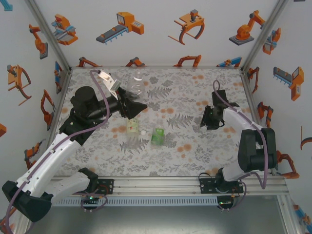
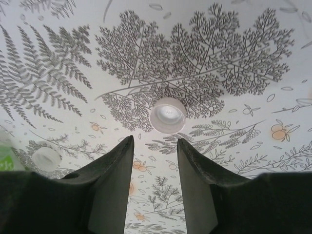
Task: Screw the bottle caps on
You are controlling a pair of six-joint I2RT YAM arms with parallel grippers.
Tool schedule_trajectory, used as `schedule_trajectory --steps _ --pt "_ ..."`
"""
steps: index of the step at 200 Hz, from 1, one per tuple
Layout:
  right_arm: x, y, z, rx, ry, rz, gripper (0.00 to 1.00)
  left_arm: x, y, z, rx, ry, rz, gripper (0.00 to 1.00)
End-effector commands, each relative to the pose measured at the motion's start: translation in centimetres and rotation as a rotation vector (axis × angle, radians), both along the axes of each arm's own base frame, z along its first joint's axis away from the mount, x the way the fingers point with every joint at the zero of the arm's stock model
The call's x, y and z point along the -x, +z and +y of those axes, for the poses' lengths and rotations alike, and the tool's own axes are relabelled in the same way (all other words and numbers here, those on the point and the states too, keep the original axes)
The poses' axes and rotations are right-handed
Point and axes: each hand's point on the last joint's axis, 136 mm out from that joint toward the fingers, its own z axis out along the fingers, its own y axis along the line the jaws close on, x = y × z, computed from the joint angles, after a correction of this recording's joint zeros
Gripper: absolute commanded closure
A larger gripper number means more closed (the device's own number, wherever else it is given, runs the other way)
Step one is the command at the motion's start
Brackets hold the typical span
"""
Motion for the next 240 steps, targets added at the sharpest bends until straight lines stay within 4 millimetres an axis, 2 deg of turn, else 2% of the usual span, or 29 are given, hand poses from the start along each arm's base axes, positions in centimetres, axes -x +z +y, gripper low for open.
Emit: schedule_trajectory --steps 1,74,170,199,240 --pt "-0.3 -0.6 -0.3 0.034 0.013 0.034 0.58 0.4 1.6 0.3 0.025 0.001 -0.037 1.0" --pt "-1.1 -1.6 -0.6 0.061 0.023 0.053 0.57 0.6 1.6 0.8 0.022 0.017 -0.04 1.0" --pt "-0.4 -3.1 -0.4 0.05 0.022 0.08 0.57 0.5 1.4 0.8 0.017 0.023 -0.039 1.0" --pt "-0.6 -2.4 -0.5 0.053 0.022 0.066 0.57 0.5 1.4 0.9 0.018 0.025 -0.04 1.0" --pt "-1.1 -0.4 -0.5 0.051 0.02 0.025 0.57 0.5 1.3 0.9 0.019 0.025 -0.04 1.0"
